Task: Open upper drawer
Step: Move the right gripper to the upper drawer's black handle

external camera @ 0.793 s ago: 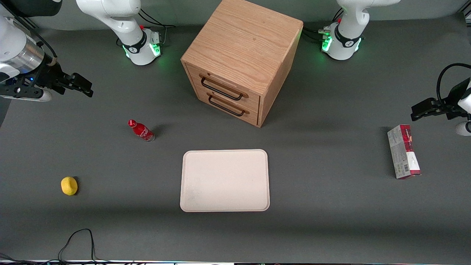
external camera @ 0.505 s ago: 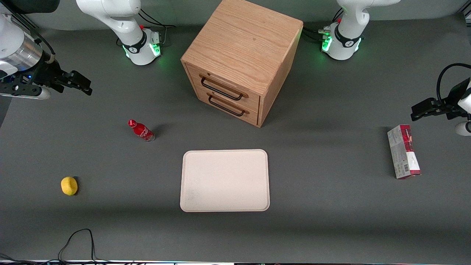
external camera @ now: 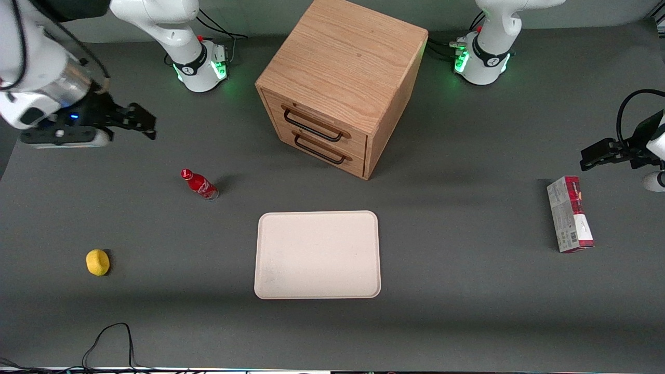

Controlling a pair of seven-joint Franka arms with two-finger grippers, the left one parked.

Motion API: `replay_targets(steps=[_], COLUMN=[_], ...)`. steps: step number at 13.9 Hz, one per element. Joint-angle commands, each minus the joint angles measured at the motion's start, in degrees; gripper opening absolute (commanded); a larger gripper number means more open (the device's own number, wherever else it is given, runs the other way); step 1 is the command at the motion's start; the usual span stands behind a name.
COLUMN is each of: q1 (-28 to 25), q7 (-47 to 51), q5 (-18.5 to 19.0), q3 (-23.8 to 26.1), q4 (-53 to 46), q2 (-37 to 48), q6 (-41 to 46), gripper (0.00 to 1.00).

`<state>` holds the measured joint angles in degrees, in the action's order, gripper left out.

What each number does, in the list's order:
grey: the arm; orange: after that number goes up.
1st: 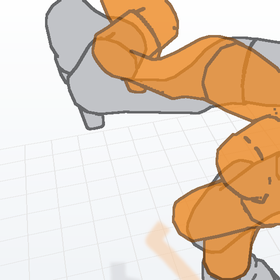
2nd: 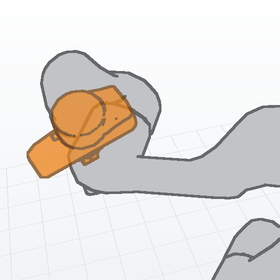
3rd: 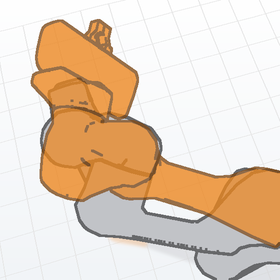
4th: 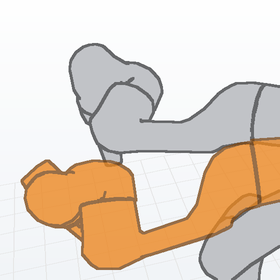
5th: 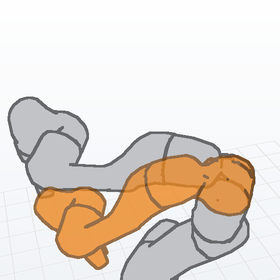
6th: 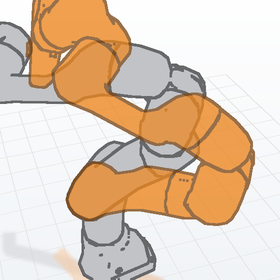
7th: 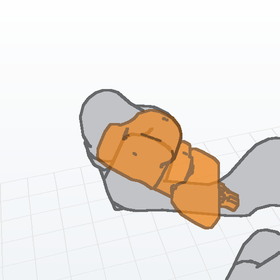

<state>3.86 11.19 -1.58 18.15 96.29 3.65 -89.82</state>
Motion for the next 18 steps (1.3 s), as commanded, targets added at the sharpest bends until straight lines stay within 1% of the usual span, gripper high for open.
replay_targets(steps=[1,4,5,8,11,13,16,18], q1=[-0.17,-0.35,-0.35,-0.61,-0.79,-0.79,-1.05,-1.05], q7=[-0.29,-0.46,-1.86,-9.75,-15.82,-19.18,-21.10,-24.18], q5=[-0.71,-0.80,-0.45,-0.62,-0.80,-0.88,-0.88,-0.88], q3=[6.34,17.93,21.54,27.45,29.92,30.89,31.24,31.24], q4=[-11.71,-13.85,-13.85,-13.76,-13.24,-12.79,-11.48,-9.03], q2=[-9.35,-13.40,-14.28,-17.09,-19.81,-23.50,-28.16,-28.61], q6=[5.61,5.62,5.10,4.65,2.12,-0.96,-5.62,-7.38], gripper=[1.00,1.00,1.00,1.00,1.00,1.00,1.00,1.00])
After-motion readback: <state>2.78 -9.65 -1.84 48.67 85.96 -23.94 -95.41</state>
